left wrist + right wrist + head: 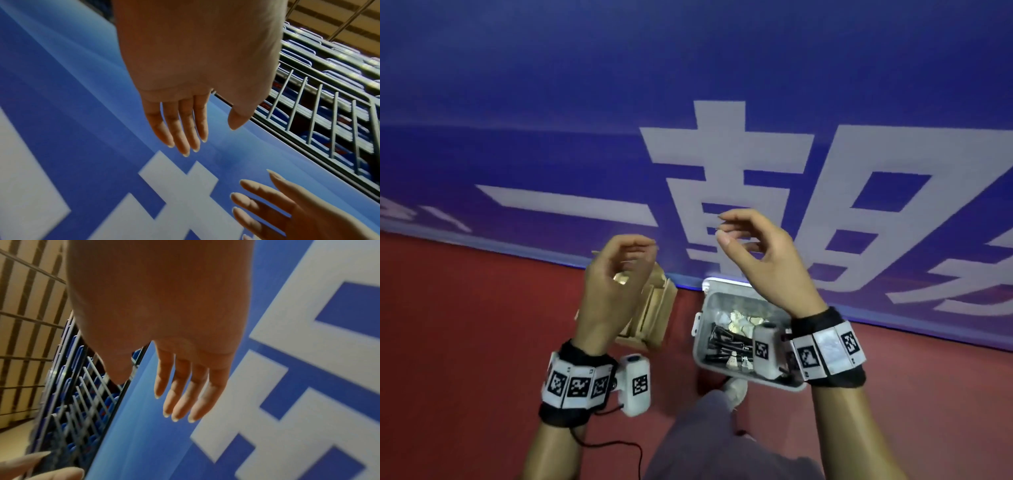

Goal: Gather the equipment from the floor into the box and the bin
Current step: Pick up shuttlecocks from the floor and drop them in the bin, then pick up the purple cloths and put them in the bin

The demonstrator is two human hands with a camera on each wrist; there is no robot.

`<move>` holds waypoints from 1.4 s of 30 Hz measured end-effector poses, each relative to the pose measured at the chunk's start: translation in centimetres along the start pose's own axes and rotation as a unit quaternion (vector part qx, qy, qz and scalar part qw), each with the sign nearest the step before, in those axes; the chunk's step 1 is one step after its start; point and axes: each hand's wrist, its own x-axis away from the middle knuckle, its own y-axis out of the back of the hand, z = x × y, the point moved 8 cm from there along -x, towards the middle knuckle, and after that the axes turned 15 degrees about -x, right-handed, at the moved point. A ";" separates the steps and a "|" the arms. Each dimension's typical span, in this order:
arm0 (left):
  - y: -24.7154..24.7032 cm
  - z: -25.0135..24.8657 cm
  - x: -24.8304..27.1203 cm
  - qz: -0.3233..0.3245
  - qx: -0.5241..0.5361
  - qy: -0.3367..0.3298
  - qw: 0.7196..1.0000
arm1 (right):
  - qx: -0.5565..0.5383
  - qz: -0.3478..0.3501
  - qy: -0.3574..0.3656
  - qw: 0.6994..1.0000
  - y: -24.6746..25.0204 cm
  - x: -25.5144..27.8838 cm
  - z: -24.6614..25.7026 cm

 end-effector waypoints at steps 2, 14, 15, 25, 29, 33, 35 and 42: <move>3.2 1.2 3.8 -0.030 -0.026 0.026 0.999 | -0.034 0.037 -0.002 0.999 -3.5 1.4 -0.6; 26.1 8.0 31.1 -0.305 -0.165 0.248 0.905 | -0.021 0.374 -0.014 0.927 -34.1 10.9 -2.4; 27.7 8.5 34.0 -0.327 -0.178 0.267 0.889 | -0.021 0.402 -0.011 0.915 -37.0 12.4 -2.4; 40.6 12.4 65.5 -0.504 -0.237 0.450 0.698 | -0.045 0.625 -0.012 0.779 -64.3 35.0 -2.4; 44.0 12.8 76.1 -0.542 -0.254 0.498 0.628 | -0.062 0.688 -0.004 0.723 -72.8 45.0 -1.7; 45.9 13.1 83.5 -0.554 -0.253 0.548 0.573 | -0.062 0.738 -0.014 0.672 -78.9 53.3 -2.2; 46.4 13.7 86.3 -0.560 -0.251 0.568 0.547 | -0.066 0.757 -0.026 0.649 -81.7 56.5 -2.9; 50.7 19.2 93.2 -0.580 -0.230 0.619 0.477 | -0.059 0.809 -0.031 0.583 -94.2 65.6 -5.9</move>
